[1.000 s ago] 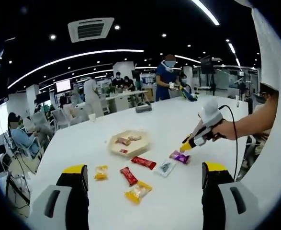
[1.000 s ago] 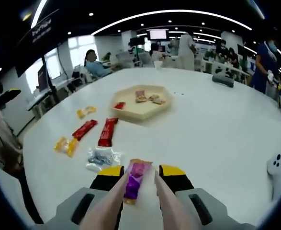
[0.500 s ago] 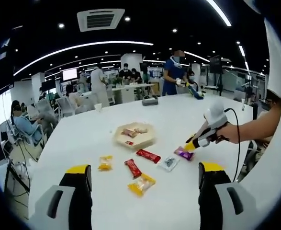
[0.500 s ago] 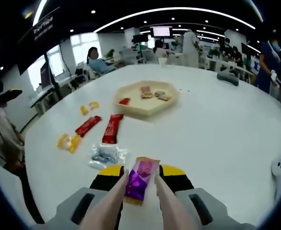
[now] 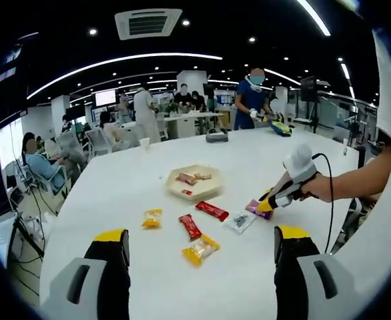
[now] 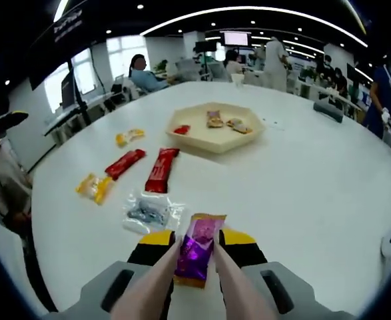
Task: Place the target food into the container with the food tongs after gripping and lifting it, then release it inside without dropping or visibly crushing the food.
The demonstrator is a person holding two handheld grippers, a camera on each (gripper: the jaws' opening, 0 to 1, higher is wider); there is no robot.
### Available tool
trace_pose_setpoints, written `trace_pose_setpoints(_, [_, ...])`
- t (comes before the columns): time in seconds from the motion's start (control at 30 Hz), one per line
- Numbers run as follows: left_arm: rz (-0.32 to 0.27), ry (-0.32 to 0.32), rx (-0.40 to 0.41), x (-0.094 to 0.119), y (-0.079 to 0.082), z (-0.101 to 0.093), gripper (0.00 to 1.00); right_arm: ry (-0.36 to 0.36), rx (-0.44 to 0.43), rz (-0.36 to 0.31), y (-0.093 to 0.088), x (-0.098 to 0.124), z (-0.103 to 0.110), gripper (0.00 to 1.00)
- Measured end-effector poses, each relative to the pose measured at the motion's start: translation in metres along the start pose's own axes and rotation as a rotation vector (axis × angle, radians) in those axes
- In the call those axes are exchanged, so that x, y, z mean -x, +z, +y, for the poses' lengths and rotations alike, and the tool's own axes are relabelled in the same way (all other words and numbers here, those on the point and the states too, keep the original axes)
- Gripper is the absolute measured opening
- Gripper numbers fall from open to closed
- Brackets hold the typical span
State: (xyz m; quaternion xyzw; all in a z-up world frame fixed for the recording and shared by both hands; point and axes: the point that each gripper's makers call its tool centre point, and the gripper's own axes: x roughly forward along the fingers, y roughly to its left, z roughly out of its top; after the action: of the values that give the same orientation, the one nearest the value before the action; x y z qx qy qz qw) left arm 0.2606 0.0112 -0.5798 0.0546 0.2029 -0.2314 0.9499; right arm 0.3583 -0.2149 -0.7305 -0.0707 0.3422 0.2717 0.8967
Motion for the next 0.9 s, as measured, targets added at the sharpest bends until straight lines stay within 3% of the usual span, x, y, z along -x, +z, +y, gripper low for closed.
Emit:
trace_pose_setpoints(0.07, [0.006, -0.011, -0.012, -0.002, -0.002, -0.003, 0.89, 0.012, 0.017, 0.008, -0.001, 0.001, 0.002, 0.24])
trace_pose_setpoints(0.17, [0.027, -0.026, -0.032, -0.003, 0.0, -0.005, 0.88, 0.098, 0.148, 0.026, -0.005, 0.006, 0.013, 0.25])
trace_pose_setpoints(0.2, [0.013, -0.026, -0.04, -0.003, 0.003, -0.004, 0.87, 0.11, 0.146, 0.027, -0.006, 0.007, 0.015, 0.25])
trace_pose_setpoints(0.27, [-0.005, -0.017, -0.048, -0.003, 0.007, -0.003, 0.87, 0.199, 0.14, 0.028, -0.01, 0.011, 0.025, 0.27])
trace_pose_setpoints(0.37, [-0.004, -0.019, -0.012, -0.004, 0.006, -0.003, 0.87, 0.142, 0.147, 0.003, -0.006, 0.015, 0.009, 0.28])
trace_pose_setpoints(0.43, [-0.006, -0.024, -0.005, -0.005, 0.005, -0.004, 0.87, 0.115, 0.066, -0.04, 0.004, 0.017, 0.001, 0.29])
trace_pose_setpoints(0.6, [0.006, -0.038, -0.01, -0.006, 0.005, -0.006, 0.87, 0.111, 0.043, -0.047, 0.005, 0.013, 0.008, 0.29])
trace_pose_setpoints(0.73, [0.0, -0.028, 0.009, -0.008, 0.004, -0.006, 0.88, 0.131, 0.174, 0.002, -0.006, 0.003, 0.013, 0.29])
trace_pose_setpoints(0.9, [0.029, -0.06, -0.02, -0.011, 0.0, -0.015, 0.84, 0.087, 0.176, -0.002, -0.007, 0.011, -0.001, 0.29])
